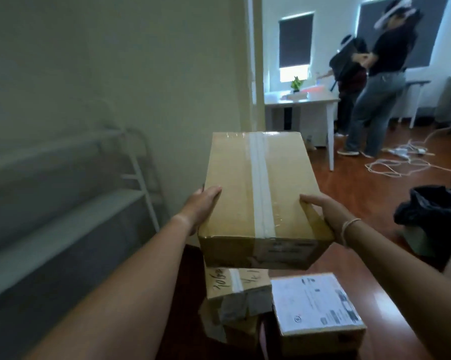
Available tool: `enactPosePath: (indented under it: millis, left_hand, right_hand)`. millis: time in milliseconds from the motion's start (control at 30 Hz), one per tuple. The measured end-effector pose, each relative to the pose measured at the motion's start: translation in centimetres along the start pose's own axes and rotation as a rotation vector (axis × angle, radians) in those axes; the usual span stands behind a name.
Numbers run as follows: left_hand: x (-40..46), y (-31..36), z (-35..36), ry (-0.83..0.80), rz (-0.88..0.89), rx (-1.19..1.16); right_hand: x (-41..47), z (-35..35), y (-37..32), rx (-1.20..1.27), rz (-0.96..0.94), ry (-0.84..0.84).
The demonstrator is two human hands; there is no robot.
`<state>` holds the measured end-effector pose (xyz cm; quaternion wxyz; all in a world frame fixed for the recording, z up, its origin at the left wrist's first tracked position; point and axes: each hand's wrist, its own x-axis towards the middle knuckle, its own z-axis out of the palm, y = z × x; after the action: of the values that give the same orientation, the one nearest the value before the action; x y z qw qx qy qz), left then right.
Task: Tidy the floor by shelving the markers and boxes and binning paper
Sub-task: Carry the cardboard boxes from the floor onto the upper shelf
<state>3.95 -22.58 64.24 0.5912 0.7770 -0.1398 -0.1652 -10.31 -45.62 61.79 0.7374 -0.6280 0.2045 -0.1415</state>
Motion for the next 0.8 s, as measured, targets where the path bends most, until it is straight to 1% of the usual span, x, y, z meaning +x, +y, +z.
enactPosePath:
  millis: [67, 167, 333, 400, 500, 600, 733, 800]
  left_hand:
    - [-3.7, 2.3, -5.9, 0.081, 0.055, -0.063]
    - [-9.5, 4.9, -14.1, 0.152, 0.114, -0.143]
    - [-21.2, 8.2, -27.1, 0.389, 0.257, -0.182]
    - [-26.4, 9.3, -32.1, 0.468, 0.318, -0.219]
    - [-33.1, 10.0, -38.0, 0.601, 0.356, -0.226]
    - [-39.1, 9.9, -42.7, 0.726, 0.373, -0.234]
    - [-46.5, 9.0, -47.9, 0.809, 0.454, -0.265]
    - [-49.8, 8.3, -50.5, 0.876, 0.452, -0.265]
  right_hand:
    - [-1.8, 5.2, -2.8, 0.065, -0.041, -0.093]
    - [-4.4, 12.4, -6.2, 0.162, -0.057, -0.219]
    - [-9.0, 25.4, -10.2, 0.391, -0.094, -0.5]
    - [-11.7, 31.4, -11.7, 0.432, -0.106, -0.619]
    - [-15.9, 39.3, -13.4, 0.429, -0.126, -0.754]
    - [-20.0, 46.6, -14.2, 0.457, -0.12, -0.837]
    - [-25.7, 55.4, -13.9, 0.449, -0.087, -0.978]
    - [-28.5, 59.3, -13.3, 0.429, -0.063, -1.035]
